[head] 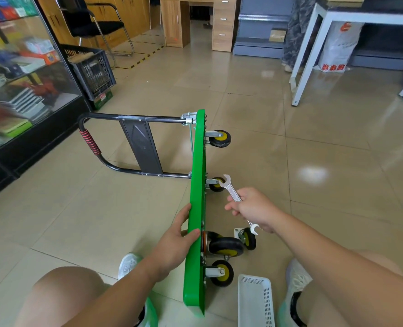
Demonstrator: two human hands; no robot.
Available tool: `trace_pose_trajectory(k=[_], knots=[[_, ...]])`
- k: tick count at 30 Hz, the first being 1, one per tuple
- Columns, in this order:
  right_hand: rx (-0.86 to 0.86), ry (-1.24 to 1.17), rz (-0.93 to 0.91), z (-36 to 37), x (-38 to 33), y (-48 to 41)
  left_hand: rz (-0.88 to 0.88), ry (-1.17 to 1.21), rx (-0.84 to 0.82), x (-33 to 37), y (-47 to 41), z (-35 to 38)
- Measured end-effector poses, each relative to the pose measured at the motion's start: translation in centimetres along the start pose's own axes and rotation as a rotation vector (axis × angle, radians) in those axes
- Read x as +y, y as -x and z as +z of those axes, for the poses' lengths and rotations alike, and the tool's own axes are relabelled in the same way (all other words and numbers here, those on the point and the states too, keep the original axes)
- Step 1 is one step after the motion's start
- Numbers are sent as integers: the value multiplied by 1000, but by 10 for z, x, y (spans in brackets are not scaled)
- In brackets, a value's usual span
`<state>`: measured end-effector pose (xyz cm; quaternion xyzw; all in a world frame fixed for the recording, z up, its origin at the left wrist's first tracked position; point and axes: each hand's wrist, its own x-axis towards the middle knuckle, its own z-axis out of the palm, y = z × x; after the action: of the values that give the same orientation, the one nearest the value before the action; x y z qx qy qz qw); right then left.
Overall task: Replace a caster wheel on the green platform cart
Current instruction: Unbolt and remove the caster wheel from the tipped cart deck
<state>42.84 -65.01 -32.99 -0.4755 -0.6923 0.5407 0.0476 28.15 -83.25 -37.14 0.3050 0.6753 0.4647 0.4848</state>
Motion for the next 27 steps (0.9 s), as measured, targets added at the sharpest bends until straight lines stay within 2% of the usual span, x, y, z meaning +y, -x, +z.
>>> trace_pose_trajectory(k=[5, 10, 15, 17, 18, 19, 23, 27], knots=[[-132, 2, -14, -15, -6, 19, -5, -9, 1, 2, 2, 1], [-133, -44, -76, -19, -15, 35, -7, -30, 7, 4, 2, 2], [-297, -750, -6, -27, -21, 41, -15, -26, 3, 6, 5, 2], [-348, -932, -12, -30, -19, 42, -15, -28, -4, 7, 4, 2], [-352, -942, -32, -30, -17, 40, -16, -30, -10, 7, 4, 1], [-337, -887, -55, -29, -15, 40, -18, -32, -15, 7, 4, 1], [-154, -349, -104, -22, -5, 34, -20, -27, -18, 4, 3, -1], [-53, -174, -142, -8, 0, 25, -34, -31, -30, 3, 1, -2]])
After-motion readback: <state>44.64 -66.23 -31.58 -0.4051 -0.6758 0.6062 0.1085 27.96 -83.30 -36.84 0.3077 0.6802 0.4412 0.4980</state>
